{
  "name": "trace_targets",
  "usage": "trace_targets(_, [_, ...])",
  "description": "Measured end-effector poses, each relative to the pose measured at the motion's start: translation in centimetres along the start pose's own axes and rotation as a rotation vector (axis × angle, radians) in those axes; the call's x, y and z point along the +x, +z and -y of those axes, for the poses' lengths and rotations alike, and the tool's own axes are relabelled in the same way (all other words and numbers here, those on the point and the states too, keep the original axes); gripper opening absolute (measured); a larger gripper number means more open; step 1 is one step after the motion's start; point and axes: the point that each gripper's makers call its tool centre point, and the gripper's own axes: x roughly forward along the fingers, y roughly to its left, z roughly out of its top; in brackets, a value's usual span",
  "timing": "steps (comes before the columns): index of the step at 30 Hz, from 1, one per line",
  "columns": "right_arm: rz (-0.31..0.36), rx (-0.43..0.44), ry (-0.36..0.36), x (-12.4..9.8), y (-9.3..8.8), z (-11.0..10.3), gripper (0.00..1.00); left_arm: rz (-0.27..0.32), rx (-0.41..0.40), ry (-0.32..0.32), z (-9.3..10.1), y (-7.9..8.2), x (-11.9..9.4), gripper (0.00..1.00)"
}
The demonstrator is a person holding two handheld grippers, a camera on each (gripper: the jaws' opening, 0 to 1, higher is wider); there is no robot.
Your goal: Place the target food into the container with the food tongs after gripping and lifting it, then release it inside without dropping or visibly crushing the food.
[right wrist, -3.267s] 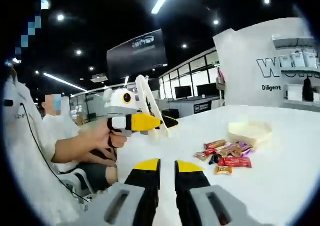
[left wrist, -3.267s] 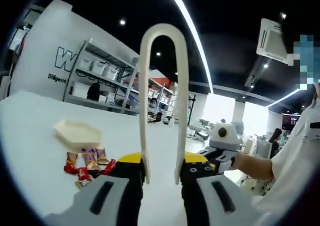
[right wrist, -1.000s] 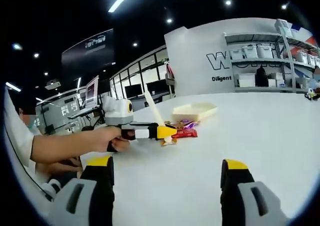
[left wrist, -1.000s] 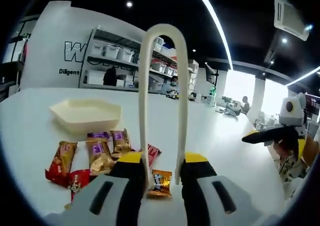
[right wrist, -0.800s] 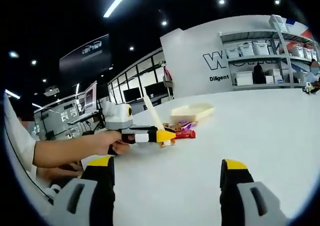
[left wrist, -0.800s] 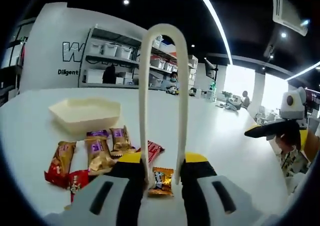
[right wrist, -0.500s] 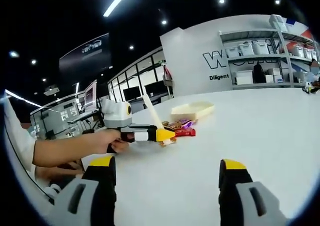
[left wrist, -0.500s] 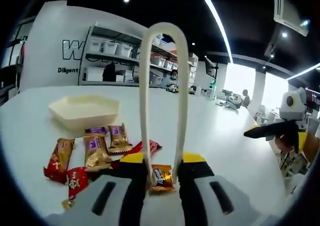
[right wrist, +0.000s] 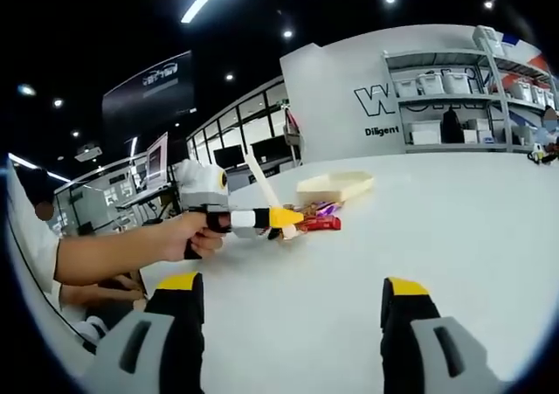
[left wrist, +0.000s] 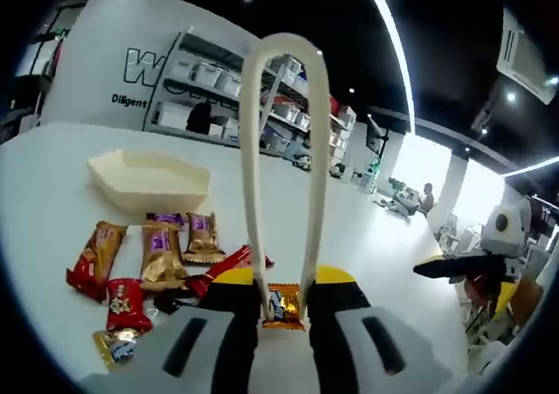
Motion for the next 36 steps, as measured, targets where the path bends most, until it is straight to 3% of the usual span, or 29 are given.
trace_targets(6, [-0.004,0.005,-0.009,-0.1,-0.1,0.2,0.80,0.044,-0.013,-0.018,0.6,2.4,-0.4,0.18])
trace_targets(9, [-0.017,-0.020,-0.020,0.1,-0.4,0.3,0.80,0.031,0.008,-0.037,1.0,3.4,-0.2,0.18])
trace_targets(10, [-0.019,-0.032,-0.012,0.1,-0.5,0.1,0.81,0.036,0.051,-0.022,0.9,3.7,-0.2,0.18])
trace_targets(12, [-0.019,-0.029,-0.005,0.2,-0.5,-0.1,0.81,0.024,0.045,-0.029,0.9,3.8,-0.1,0.18])
trace_targets(24, [-0.010,-0.013,0.004,-0.2,-0.3,-0.1,0.81,0.051,-0.024,0.004,-2.2,6.6,0.8,0.19])
trace_targets(36, [-0.030,-0.036,-0.023,0.4,-0.1,1.5,0.82,0.014,0.025,0.044,-6.2,8.5,4.4,0.19])
